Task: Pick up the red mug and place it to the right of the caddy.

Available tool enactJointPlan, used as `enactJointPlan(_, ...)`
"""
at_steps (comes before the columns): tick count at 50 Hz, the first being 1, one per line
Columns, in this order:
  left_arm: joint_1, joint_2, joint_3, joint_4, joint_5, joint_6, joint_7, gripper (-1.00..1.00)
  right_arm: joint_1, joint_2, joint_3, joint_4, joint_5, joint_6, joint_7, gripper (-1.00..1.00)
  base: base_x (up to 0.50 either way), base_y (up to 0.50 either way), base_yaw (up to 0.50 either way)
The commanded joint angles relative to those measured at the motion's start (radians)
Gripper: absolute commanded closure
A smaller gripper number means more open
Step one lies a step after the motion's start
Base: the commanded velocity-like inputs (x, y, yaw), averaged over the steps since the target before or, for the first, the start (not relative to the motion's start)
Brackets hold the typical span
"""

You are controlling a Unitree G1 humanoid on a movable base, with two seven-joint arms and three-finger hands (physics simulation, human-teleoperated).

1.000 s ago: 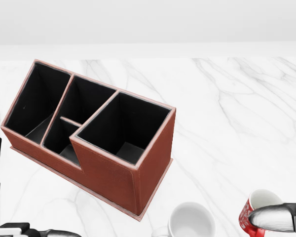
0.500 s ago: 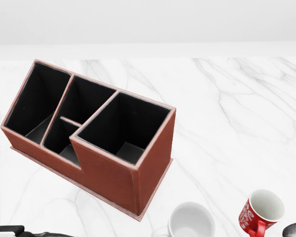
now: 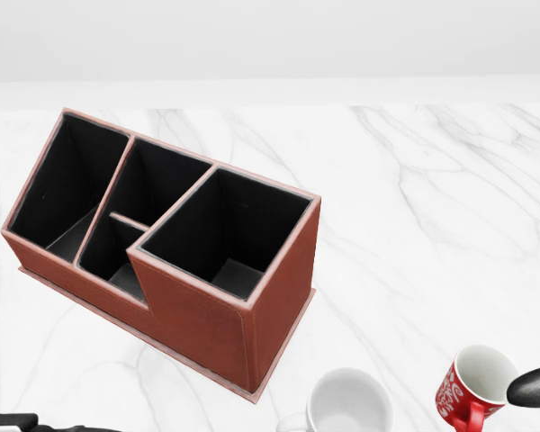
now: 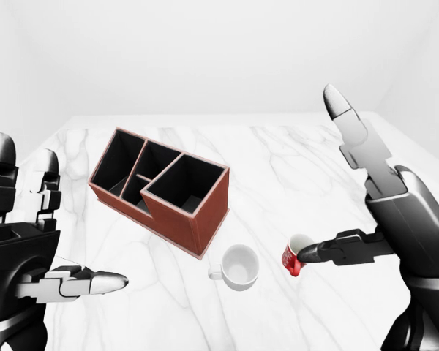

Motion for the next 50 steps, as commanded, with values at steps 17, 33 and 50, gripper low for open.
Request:
enactJointPlan(17,-0.004,-0.007,0.019,-0.018,-0.009,0.000,-0.008,-1.00,0.009,-0.020,0.054,0.113,-0.233,0.000,0.000,-1.00,0.00,0.00,0.00)
enactJointPlan(33,-0.003,-0.007,0.022,-0.020,-0.012,0.000,-0.008,-1.00,0.082,0.050,0.058,0.231,-0.330,0.000,0.000,-1.00,0.00,0.00,0.00)
enactJointPlan(50,0.000,-0.005,0.014,-0.006,-0.007,0.000,-0.008,-1.00,0.109,0.068,0.062,0.352,-0.381,0.000,0.000,-1.00,0.00,0.00,0.00)
